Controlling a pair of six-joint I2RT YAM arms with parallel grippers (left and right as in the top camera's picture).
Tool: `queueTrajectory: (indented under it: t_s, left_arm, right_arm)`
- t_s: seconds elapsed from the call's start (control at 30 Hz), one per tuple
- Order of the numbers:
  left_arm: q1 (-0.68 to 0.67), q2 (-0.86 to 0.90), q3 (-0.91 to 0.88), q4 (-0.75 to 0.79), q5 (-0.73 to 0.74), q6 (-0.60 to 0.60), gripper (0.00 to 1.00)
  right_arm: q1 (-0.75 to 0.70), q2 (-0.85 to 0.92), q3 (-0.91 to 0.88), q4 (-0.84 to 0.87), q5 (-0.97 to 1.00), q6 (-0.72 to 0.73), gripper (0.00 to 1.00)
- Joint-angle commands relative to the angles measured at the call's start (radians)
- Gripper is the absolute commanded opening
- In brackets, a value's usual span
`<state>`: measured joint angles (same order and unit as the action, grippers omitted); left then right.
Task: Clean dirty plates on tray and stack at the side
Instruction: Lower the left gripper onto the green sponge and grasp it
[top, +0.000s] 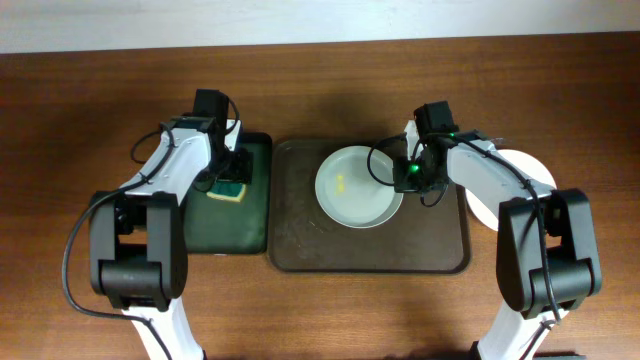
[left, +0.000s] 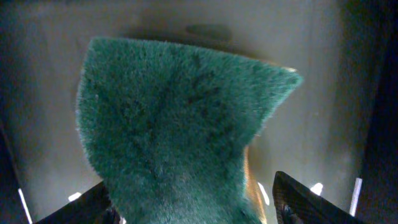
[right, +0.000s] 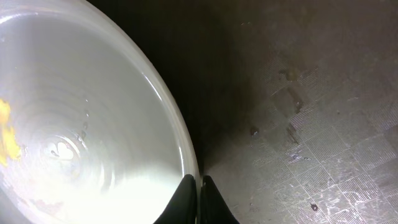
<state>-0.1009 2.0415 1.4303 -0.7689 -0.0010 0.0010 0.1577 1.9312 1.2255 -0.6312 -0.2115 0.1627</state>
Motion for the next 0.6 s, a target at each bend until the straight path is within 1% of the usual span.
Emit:
queueTrajectory:
  t_s: [0.0,0.03,0.1,0.23,0.37,0.47,0.57]
  left_arm:
    - [0.003,0.006,-0.006,0.010,-0.025,0.015,0.72]
    - [0.003,0.007,-0.006,0.010,-0.025,0.015,0.66]
    - [0.003,0.007,-0.006,0.018,-0.025,0.014,0.63]
    - [0.003,0.007,-0.006,0.064,-0.024,0.013,0.63]
    - [0.003,0.007,-0.006,0.077,-0.024,-0.001,0.66]
    - [0.003,0.007,-0.008,0.076,-0.024,-0.001,0.64]
    - [0.003,0.007,-0.028,0.077,-0.025,0.000,0.59]
  right_arm:
    - [-0.002,0.009,-0.012,-0.004,-0.002,0.011,0.04]
    - [-0.002,0.009,-0.012,-0.004,-0.002,0.011,0.04]
    - [-0.002,0.009,-0.012,-0.004,-0.002,0.011,0.04]
    - [-0.002,0.009,-0.012,-0.004,-0.002,0.011,0.04]
    - [-0.002,0.009,-0.012,-0.004,-0.003,0.011,0.04]
    - [-0.002,0.009,-0.012,-0.004,-0.006,0.011,0.04]
    - [-0.002,0.009,-0.012,-0.004,-0.006,0.011,0.04]
